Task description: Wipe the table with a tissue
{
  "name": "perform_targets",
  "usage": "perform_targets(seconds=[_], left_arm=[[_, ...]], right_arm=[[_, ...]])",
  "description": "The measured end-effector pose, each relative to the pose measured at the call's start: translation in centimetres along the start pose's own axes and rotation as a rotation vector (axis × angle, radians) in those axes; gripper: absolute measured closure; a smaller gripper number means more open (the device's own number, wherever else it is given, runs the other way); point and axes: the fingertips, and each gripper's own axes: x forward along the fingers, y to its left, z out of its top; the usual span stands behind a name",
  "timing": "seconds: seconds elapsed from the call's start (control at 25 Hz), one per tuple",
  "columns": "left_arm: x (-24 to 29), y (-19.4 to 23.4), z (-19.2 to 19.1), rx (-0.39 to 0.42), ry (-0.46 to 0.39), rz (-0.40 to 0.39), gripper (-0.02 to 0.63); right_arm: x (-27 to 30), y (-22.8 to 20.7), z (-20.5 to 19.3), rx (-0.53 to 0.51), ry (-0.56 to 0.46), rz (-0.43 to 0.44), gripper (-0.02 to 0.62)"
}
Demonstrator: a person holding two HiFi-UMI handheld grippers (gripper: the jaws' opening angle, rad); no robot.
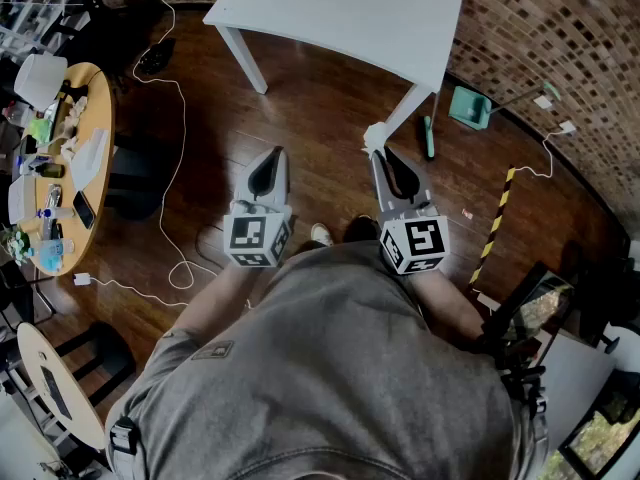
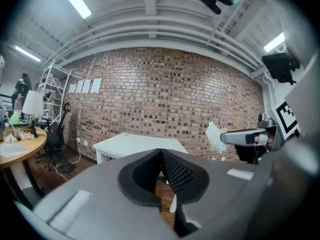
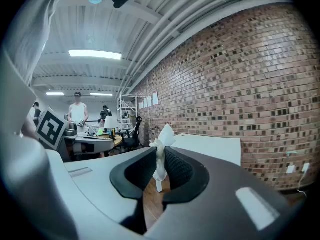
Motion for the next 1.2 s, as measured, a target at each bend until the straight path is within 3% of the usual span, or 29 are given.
perform_targets(seconds=[0.56,1.2], left_arm=[[4.1,3.8,0.4,-0.018,0.010,0.039,0.604],[18.0,6.8,4.5,-0.006,0.010,0.134,0.604]], right_arm=[[6.6,-0.9,-0.2,0.029,0.003,0.043,0.531],[18.8,-10.3,2.4,0.047,0.005,0.133,0.531]])
